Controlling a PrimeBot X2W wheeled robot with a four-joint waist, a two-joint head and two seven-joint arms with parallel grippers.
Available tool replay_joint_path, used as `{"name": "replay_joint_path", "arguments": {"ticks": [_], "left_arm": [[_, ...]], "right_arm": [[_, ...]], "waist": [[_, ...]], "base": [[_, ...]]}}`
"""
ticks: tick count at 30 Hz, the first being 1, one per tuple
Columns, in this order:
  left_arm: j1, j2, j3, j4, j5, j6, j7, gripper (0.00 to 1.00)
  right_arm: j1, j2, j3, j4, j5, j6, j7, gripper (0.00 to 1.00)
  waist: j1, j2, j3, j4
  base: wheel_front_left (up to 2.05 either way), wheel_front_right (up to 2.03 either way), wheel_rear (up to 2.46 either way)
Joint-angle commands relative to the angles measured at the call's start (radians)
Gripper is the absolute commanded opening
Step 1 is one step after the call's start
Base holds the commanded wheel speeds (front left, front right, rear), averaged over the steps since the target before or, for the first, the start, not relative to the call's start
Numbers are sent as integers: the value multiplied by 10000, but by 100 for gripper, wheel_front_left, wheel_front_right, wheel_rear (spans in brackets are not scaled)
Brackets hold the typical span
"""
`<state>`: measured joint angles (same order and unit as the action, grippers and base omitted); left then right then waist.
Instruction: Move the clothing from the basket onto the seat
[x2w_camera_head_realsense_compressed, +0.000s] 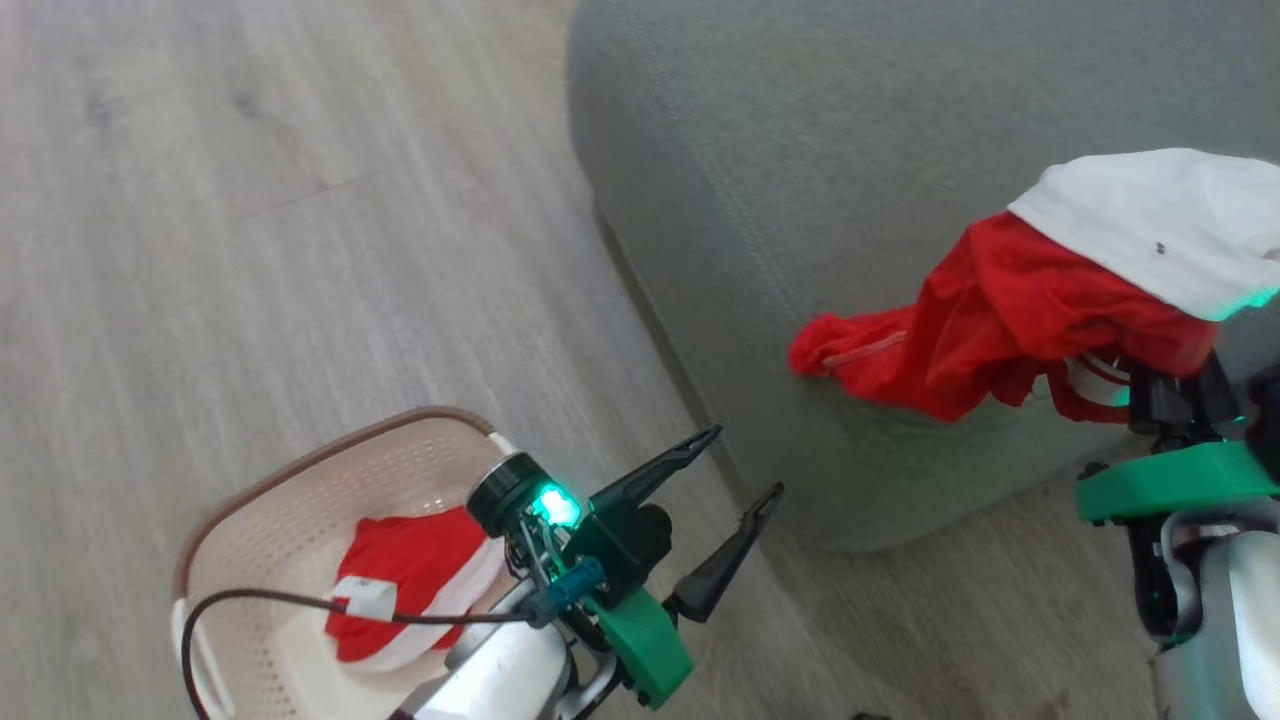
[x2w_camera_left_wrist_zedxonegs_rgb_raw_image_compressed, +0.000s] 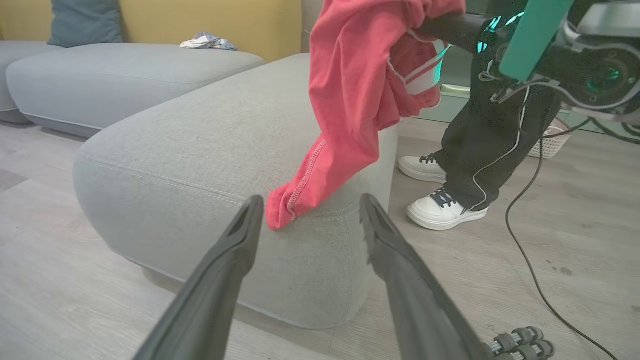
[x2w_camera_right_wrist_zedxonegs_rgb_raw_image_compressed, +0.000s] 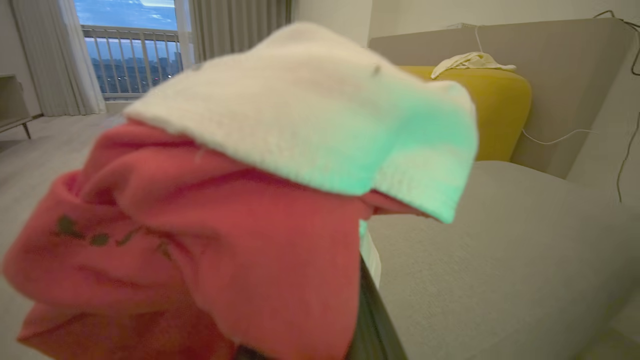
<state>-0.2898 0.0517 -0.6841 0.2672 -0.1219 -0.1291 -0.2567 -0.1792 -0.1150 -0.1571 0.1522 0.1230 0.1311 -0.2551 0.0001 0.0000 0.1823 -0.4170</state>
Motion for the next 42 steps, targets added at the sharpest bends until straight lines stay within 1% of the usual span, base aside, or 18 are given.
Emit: {"name": "replay_joint_path", "arguments": {"ticks": [1,4,7,9,15,18,21,25,30,34,42], "left_arm": [[-281,-15,217,-354,-8,4,-51,100],[-203,-15,193,-397,-51,7,-51,100],[-196,-15,172,-436,-88,20,-51,100],[-218,-15,211,-586,-163,152,-51,100],[-299,-15,125,-773,-193,331,-51,100],[-382,-15,114,-906,-175,460,-51,100],[-486,-15,186,-1122,-149,589,-51,100],[-695,-15,276,-1213,21,670,-51,100],[-1091,-15,285,-1186,339,584,-51,100],[-1399,-15,209,-1138,603,484,-51,100],[-1910,-1,100,-1020,927,315,-51,100]], "right_arm": [[-315,-20,124,-303,-33,-4,-67,0],[-305,42,67,-256,-23,-4,-67,0],[-282,68,43,-252,-15,-4,-67,0],[-271,72,4,-244,-22,-4,-67,0],[-361,51,-257,-303,55,-4,-67,0],[-527,-97,-446,-362,66,-4,-67,0],[-937,-348,-867,-469,125,-4,-67,0],[-1698,-923,-1280,-627,162,-4,-67,0],[-3063,-1835,-1856,-552,601,-4,-67,0],[-4218,-2790,-2084,-177,977,-4,-67,0],[-6257,-4123,-2104,1010,1449,-4,-67,0]], "waist": [[-1,0,22,-385],[-1,0,-21,-624],[-1,0,-34,-709],[-1,0,-40,-707],[-1,0,29,-534],[-1,0,124,-388],[-1,0,346,-201],[-1,0,767,77],[-1,0,1459,442],[-1,0,2131,775],[-1,0,3470,1317]], "base": [[0,0,0],[0,0,0],[0,0,0],[0,0,0],[0,0,0],[0,0,0],[0,0,0],[0,0,0],[0,0,0],[0,0,0],[0,0,0]]}}
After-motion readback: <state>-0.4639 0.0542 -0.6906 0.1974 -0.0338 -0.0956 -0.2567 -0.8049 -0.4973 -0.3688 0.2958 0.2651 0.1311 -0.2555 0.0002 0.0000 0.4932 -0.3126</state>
